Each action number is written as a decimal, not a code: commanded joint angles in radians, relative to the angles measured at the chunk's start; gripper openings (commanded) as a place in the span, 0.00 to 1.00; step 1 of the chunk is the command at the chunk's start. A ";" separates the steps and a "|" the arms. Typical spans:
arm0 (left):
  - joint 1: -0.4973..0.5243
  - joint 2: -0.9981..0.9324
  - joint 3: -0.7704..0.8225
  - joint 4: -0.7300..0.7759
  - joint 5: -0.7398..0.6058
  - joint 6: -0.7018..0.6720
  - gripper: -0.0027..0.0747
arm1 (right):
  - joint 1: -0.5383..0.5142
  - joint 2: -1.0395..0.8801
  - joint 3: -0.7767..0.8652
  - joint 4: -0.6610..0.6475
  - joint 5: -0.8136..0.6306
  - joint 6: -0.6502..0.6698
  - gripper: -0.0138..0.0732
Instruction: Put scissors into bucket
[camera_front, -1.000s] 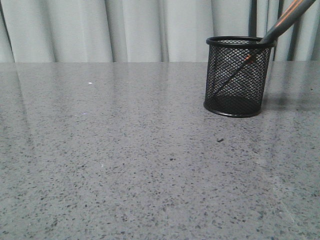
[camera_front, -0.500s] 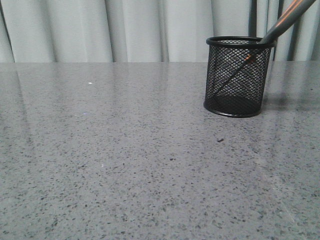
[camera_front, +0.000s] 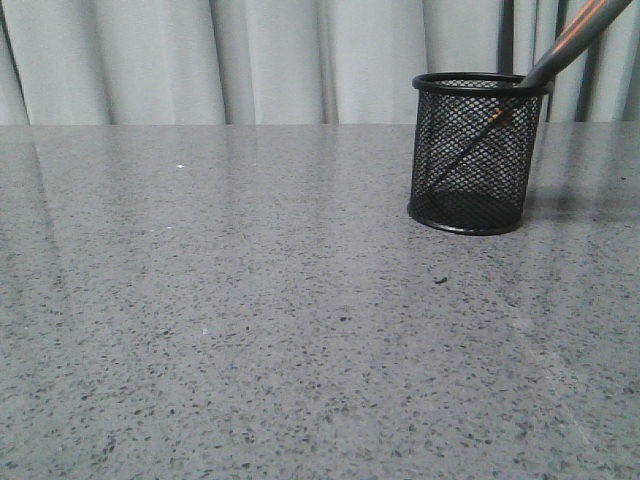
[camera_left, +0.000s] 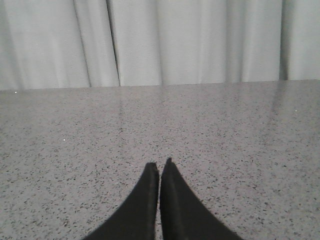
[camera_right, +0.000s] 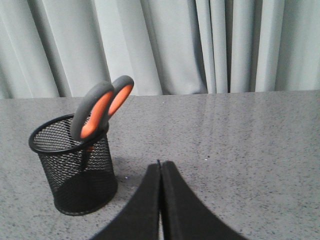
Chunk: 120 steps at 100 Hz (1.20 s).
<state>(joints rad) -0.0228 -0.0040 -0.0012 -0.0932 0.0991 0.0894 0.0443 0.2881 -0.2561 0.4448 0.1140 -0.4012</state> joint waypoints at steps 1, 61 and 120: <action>0.002 -0.026 0.019 -0.010 -0.074 -0.008 0.01 | 0.003 0.008 -0.012 -0.148 -0.074 0.109 0.08; 0.002 -0.026 0.019 -0.010 -0.074 -0.008 0.01 | -0.050 -0.313 0.294 -0.400 -0.095 0.339 0.08; 0.002 -0.026 0.019 -0.010 -0.074 -0.008 0.01 | -0.052 -0.316 0.293 -0.445 -0.058 0.341 0.08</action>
<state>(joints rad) -0.0228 -0.0040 -0.0012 -0.0954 0.0991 0.0894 -0.0029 -0.0086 0.0120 0.0162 0.1439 -0.0575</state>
